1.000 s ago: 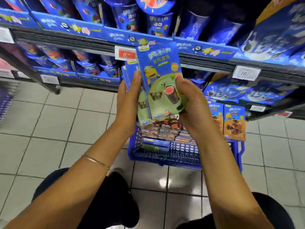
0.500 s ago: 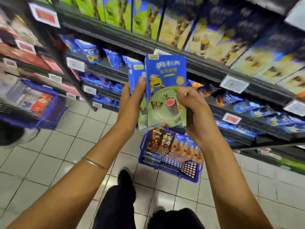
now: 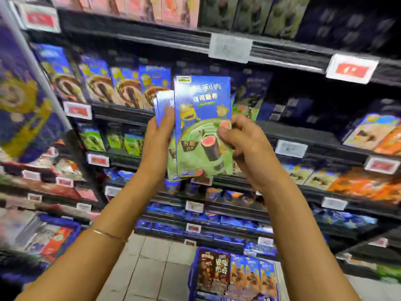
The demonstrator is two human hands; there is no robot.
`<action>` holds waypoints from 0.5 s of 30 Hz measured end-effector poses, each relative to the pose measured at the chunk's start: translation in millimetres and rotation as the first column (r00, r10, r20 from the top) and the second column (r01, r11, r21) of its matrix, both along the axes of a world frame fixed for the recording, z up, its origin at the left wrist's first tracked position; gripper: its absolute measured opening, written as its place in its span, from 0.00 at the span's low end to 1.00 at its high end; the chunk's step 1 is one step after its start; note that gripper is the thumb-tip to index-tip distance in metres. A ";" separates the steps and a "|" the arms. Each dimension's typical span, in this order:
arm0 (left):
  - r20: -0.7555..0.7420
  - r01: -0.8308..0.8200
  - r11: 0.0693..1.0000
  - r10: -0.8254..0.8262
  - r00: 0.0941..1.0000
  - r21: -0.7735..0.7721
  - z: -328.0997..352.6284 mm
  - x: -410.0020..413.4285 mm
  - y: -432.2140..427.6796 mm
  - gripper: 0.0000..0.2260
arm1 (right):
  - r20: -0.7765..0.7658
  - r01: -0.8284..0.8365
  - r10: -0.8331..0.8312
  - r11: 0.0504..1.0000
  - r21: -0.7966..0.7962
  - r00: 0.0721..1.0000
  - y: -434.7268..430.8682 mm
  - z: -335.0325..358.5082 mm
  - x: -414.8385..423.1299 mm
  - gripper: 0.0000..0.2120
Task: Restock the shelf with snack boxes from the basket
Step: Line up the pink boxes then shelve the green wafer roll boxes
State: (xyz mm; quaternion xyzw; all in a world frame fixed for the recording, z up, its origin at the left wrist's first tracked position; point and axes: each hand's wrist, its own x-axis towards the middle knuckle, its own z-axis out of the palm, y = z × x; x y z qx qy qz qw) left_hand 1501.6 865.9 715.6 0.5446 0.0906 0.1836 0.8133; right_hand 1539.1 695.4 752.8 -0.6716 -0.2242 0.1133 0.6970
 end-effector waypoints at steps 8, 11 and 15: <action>0.190 -0.001 0.988 -0.029 0.981 0.154 69.8 29.6 -7.5 0.34 | 0.125 -0.033 0.020 0.993 0.109 0.992 -23.3 62.2 20.8 0.08; 0.207 -0.041 0.980 -0.001 0.978 0.195 94.7 34.3 -14.0 0.34 | 0.152 -0.010 -0.010 0.991 0.134 0.988 -27.4 83.7 25.4 0.13; 0.209 -0.049 0.983 0.011 0.978 0.179 114.8 42.7 -19.1 0.38 | 0.176 -0.019 -0.001 0.994 0.111 0.984 -32.9 104.0 39.3 0.09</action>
